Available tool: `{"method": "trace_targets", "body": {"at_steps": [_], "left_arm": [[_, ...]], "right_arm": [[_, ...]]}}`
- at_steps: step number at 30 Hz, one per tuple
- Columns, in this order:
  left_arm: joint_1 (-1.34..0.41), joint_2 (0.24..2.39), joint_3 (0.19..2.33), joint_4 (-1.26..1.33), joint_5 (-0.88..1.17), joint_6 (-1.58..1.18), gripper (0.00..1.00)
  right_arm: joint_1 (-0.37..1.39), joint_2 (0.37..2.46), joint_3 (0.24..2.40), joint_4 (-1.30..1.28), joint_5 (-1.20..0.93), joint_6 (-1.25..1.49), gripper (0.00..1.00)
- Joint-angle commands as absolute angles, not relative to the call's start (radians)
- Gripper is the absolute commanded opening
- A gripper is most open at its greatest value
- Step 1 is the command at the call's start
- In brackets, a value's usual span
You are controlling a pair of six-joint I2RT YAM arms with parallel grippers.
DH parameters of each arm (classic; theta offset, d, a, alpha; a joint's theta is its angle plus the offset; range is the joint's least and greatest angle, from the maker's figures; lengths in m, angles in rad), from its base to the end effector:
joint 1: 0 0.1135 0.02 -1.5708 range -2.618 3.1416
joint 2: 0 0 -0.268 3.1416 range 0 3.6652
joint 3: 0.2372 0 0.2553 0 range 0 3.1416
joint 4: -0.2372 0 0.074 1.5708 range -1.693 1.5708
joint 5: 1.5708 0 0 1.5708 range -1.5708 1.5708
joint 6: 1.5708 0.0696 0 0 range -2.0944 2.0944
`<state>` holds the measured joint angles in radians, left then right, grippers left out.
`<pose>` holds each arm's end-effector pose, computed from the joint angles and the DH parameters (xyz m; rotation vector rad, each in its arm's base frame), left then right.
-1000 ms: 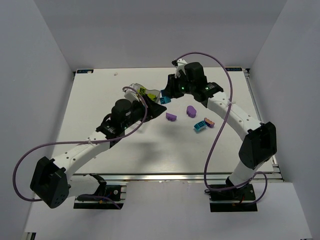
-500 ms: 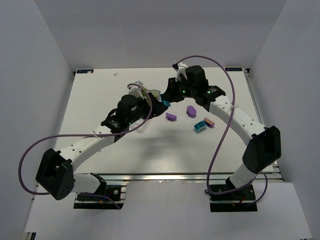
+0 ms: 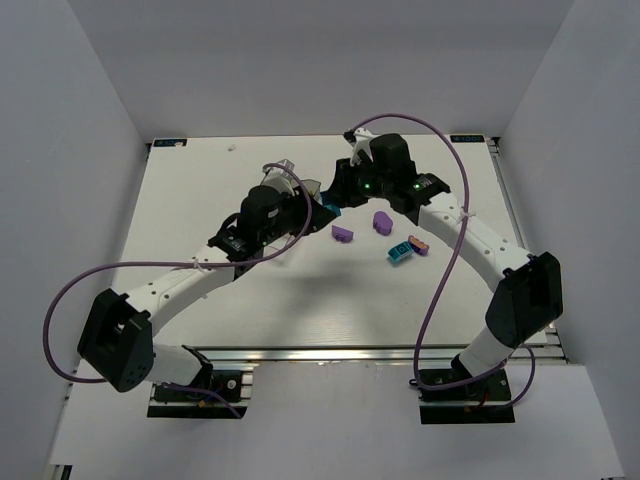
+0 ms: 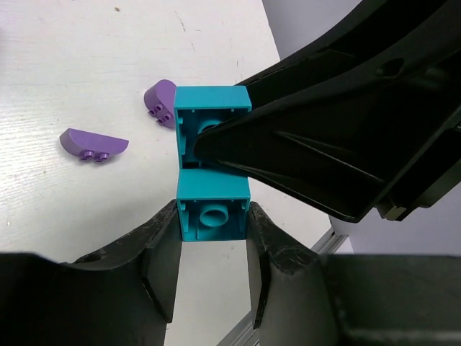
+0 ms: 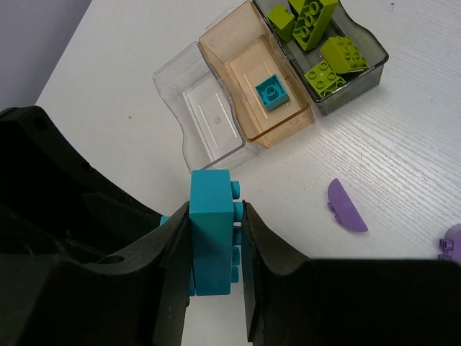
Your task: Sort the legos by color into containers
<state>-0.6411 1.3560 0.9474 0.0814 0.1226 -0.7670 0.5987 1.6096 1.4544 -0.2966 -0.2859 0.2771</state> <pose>0.2753 -0.2161 0.2858 -0.0388 2.0436 -1.0428 0.3289 0.2481 0.3407 -0.5226 2.0409 0.8307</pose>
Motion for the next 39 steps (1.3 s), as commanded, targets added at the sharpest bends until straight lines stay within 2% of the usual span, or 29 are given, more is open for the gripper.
{"method": "trace_targets", "body": {"at_steps": [1, 4, 19, 26, 32, 39], "left_arm": [[-0.641, 1.344, 0.982, 0.052, 0.118, -0.746, 0.11], [-0.641, 1.321, 0.980, 0.008, 0.092, -0.726, 0.04], [-0.629, 1.236, 0.951, -0.115, 0.014, -0.667, 0.02], [-0.484, 1.396, 1.101, -0.375, -0.136, -0.672, 0.00], [-0.377, 1.558, 1.216, -0.405, -0.187, -0.706, 0.00], [-0.370, 1.784, 1.428, -0.456, -0.261, -0.709, 0.00]], "right_arm": [[0.606, 1.568, 1.450, -0.262, -0.249, 0.262, 0.00], [0.595, 1.571, 1.450, -0.250, -0.183, 0.235, 0.00], [0.546, 1.534, 1.286, -0.057, -0.029, -0.047, 0.00], [0.494, 1.451, 1.220, -0.031, -0.190, -0.120, 0.00], [0.480, 1.364, 1.124, 0.028, -0.256, -0.173, 0.00], [0.477, 1.333, 1.095, 0.028, -0.267, -0.173, 0.00]]}}
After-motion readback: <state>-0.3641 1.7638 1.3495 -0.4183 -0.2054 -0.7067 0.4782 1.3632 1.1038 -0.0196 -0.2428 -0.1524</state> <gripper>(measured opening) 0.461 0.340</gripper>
